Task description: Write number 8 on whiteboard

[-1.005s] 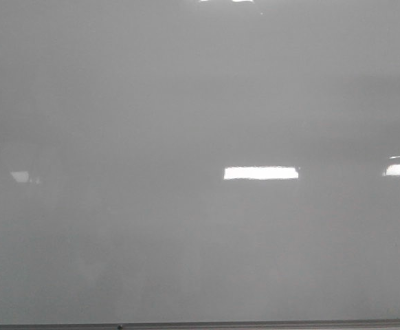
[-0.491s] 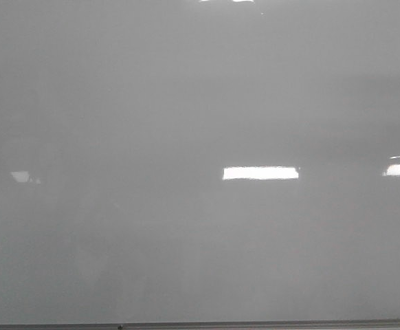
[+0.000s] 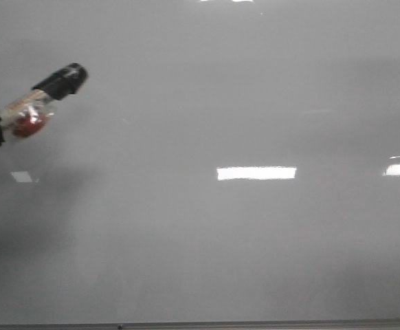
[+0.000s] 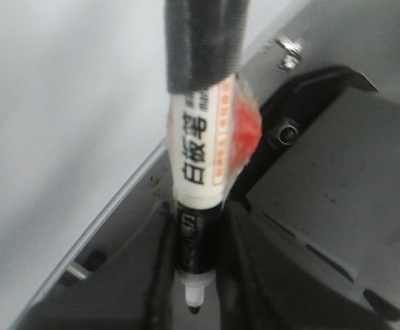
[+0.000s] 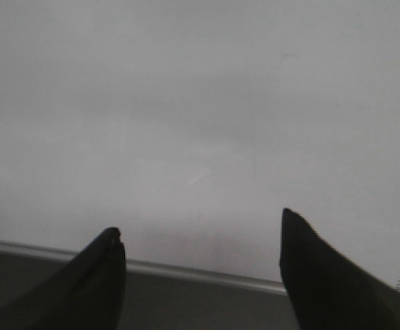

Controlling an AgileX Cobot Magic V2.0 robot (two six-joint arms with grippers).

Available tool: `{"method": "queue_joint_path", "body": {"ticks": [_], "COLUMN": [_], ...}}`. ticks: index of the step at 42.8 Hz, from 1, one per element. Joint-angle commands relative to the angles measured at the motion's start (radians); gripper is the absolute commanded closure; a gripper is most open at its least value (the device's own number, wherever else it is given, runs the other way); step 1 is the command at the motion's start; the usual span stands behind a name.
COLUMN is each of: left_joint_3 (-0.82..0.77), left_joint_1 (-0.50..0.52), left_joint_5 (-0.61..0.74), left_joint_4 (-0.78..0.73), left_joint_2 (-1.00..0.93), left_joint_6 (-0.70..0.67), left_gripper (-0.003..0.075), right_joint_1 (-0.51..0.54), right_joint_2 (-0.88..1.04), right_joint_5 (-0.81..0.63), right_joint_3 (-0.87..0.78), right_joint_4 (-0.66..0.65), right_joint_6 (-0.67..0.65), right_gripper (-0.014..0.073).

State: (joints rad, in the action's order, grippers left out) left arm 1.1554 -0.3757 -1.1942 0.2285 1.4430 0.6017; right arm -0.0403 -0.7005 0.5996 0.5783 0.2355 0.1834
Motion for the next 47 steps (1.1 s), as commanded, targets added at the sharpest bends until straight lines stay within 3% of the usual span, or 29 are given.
{"method": "queue_joint_path", "body": {"ticks": [1, 13, 21, 31, 47], "left_joint_3": [0.042, 0.042, 0.042, 0.042, 0.042], "left_joint_1": [-0.089, -0.153, -0.153, -0.153, -0.153], "left_joint_5": [-0.073, -0.073, -0.073, -0.073, -0.073], "left_joint_4": [0.083, 0.364, 0.379, 0.379, 0.379], "left_joint_2": [-0.039, -0.094, -0.108, -0.108, -0.108], "left_joint_6": [0.156, 0.357, 0.369, 0.378, 0.378], "left_gripper": [0.0741, 0.0741, 0.0741, 0.0741, 0.0741], "right_joint_1": [-0.052, -0.229, -0.256, -0.277, -0.459], "right_joint_2": [-0.087, -0.332, -0.472, -0.61, -0.753], "right_joint_5": [0.026, 0.337, 0.484, 0.558, 0.615], "right_joint_3": [0.087, 0.292, 0.431, 0.599, 0.789], "right_joint_4": [0.091, 0.487, 0.714, 0.753, 0.649], "right_joint_6": [0.117, 0.602, 0.816, 0.855, 0.82], "right_gripper": [0.0086, 0.0086, 0.0086, 0.0086, 0.0086]}}
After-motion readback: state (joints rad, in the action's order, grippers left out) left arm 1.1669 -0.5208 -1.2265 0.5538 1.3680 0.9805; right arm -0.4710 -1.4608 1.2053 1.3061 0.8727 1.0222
